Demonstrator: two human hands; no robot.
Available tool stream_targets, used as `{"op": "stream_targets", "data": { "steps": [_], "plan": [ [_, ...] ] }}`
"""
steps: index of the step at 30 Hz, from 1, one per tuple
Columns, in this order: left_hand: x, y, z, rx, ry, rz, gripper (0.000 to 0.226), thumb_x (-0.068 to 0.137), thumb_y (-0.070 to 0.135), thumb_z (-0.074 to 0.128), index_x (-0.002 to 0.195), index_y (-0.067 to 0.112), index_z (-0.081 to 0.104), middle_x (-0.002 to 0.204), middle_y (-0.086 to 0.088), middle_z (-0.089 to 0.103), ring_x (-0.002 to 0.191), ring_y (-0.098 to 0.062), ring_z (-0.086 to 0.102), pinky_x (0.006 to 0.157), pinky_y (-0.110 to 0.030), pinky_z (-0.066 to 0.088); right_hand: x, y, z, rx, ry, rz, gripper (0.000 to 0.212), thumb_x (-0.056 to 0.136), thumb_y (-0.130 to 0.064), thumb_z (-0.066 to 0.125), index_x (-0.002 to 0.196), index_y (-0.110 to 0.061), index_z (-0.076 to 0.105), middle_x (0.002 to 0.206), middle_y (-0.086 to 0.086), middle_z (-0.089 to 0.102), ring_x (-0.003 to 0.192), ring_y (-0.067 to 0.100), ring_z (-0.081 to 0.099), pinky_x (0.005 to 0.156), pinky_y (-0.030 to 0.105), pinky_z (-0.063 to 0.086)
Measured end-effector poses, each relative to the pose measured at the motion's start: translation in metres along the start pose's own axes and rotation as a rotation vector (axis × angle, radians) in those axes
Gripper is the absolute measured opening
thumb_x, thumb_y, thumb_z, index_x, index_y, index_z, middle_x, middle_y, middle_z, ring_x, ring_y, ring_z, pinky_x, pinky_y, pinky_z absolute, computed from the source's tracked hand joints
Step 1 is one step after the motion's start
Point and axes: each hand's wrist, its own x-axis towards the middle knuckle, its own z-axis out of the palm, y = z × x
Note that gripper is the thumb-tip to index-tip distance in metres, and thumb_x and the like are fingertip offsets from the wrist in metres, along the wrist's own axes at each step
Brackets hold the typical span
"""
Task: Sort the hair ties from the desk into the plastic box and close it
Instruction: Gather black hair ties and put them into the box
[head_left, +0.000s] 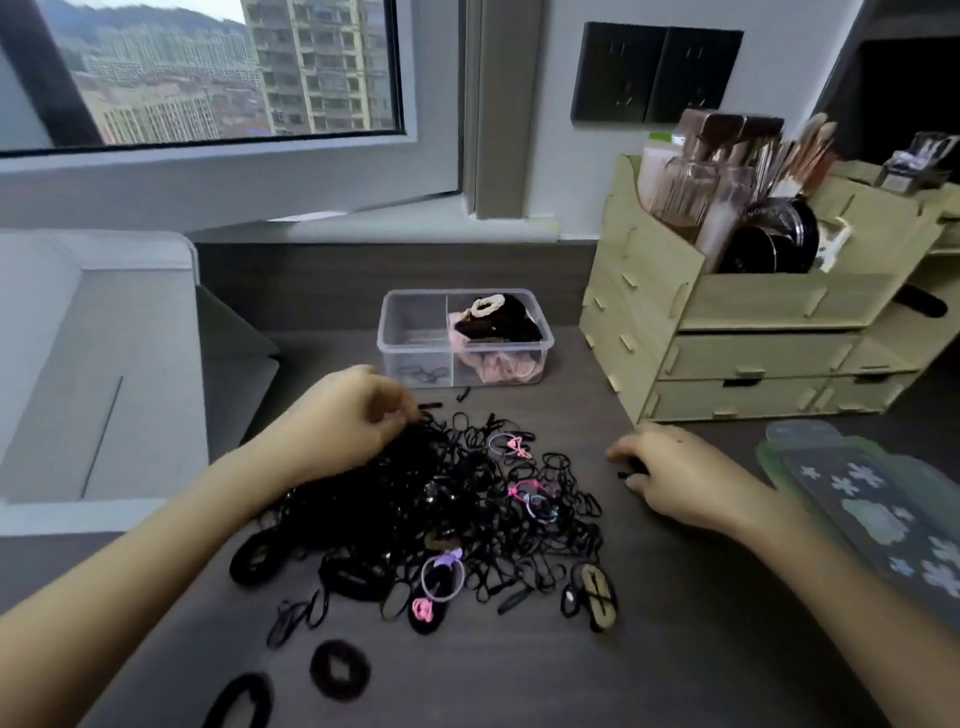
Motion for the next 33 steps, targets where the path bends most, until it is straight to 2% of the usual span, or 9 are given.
{"op": "stream_targets", "data": {
  "steps": [4,6,8,12,18,23,26,29,33],
  "plan": [
    [-0.056,-0.015,0.006,0.108,-0.016,-0.022,0.009,0.083,0.034,0.062,0.087,0.029,0.068,0.078,0.007,0.053,0.078,-0.014,0.056,0.075,-0.028,0.047,-0.031,-0.016,0.009,0.076,0.088,-0.147,0.034,0.088,-0.042,0.057,0.120,-0.031,0.056,0.117,-0.010,0.052,0.115,0.011,0.044,0.098,0.028,0.039],
    [-0.085,-0.019,0.009,0.182,-0.043,-0.058,0.014,0.082,0.046,0.059,0.080,0.032,0.060,0.077,0.009,0.049,0.080,-0.015,0.053,0.073,-0.028,0.046,-0.049,-0.024,0.008,0.099,0.029,-0.175,0.032,0.080,-0.054,0.060,0.104,-0.033,0.059,0.096,-0.014,0.053,0.095,0.006,0.050,0.078,0.024,0.043],
    [-0.110,-0.023,0.012,0.297,-0.118,-0.114,0.028,0.081,0.057,0.054,0.090,0.030,0.058,0.090,0.007,0.051,0.086,-0.016,0.053,0.076,-0.027,0.045,-0.062,-0.031,0.011,0.121,-0.071,-0.159,0.033,0.073,-0.059,0.064,0.093,-0.034,0.055,0.081,-0.014,0.052,0.078,0.004,0.051,0.062,0.022,0.039],
    [-0.139,-0.029,0.016,0.386,-0.250,-0.190,0.050,0.077,0.065,0.053,0.112,0.029,0.048,0.107,0.005,0.049,0.103,-0.016,0.054,0.077,-0.025,0.042,-0.066,-0.040,0.026,0.217,-0.060,-0.170,0.025,0.077,-0.041,0.070,0.094,-0.030,0.055,0.074,-0.011,0.055,0.070,0.005,0.053,0.057,0.019,0.038],
    [-0.148,-0.024,0.025,0.135,-0.241,-0.214,0.032,0.081,0.028,0.066,0.109,0.026,0.053,0.082,0.010,0.049,0.072,-0.008,0.050,0.058,-0.013,0.036,-0.037,-0.058,0.033,0.541,0.111,-0.150,0.034,0.077,-0.005,0.069,0.106,-0.022,0.062,0.078,-0.001,0.059,0.062,0.009,0.055,0.060,0.018,0.044],
    [-0.136,-0.016,0.034,-0.054,0.012,-0.109,0.024,0.085,0.003,0.055,0.086,0.027,0.061,0.081,0.009,0.056,0.067,-0.004,0.052,0.060,-0.011,0.038,-0.018,-0.066,0.026,0.622,0.236,-0.169,0.030,0.078,0.006,0.059,0.097,-0.016,0.070,0.076,-0.008,0.063,0.067,0.004,0.055,0.065,0.013,0.041],
    [-0.134,-0.008,0.042,-0.042,-0.045,0.069,0.012,0.085,0.020,0.063,0.096,0.021,0.068,0.095,0.007,0.052,0.086,-0.009,0.055,0.076,-0.014,0.040,-0.014,-0.069,0.020,0.644,0.308,-0.156,0.015,0.078,-0.008,0.071,0.087,-0.019,0.071,0.068,-0.009,0.063,0.066,0.005,0.060,0.066,0.017,0.043],
    [-0.136,-0.008,0.055,0.034,-0.176,0.186,0.032,0.079,0.042,0.066,0.106,0.024,0.066,0.099,0.011,0.042,0.093,-0.006,0.050,0.082,-0.010,0.036,-0.013,-0.068,0.013,0.676,0.370,-0.157,0.009,0.074,-0.013,0.076,0.080,-0.012,0.070,0.055,-0.012,0.058,0.050,-0.005,0.055,0.050,0.005,0.037],
    [-0.135,-0.018,0.064,0.072,-0.122,0.309,0.036,0.081,0.053,0.049,0.098,0.025,0.064,0.094,0.007,0.050,0.087,-0.007,0.049,0.080,-0.009,0.034,-0.008,-0.069,0.009,0.649,0.406,-0.155,0.024,0.066,-0.024,0.084,0.071,-0.006,0.068,0.049,-0.006,0.048,0.045,0.005,0.039,0.043,0.011,0.034]
  ]
}}
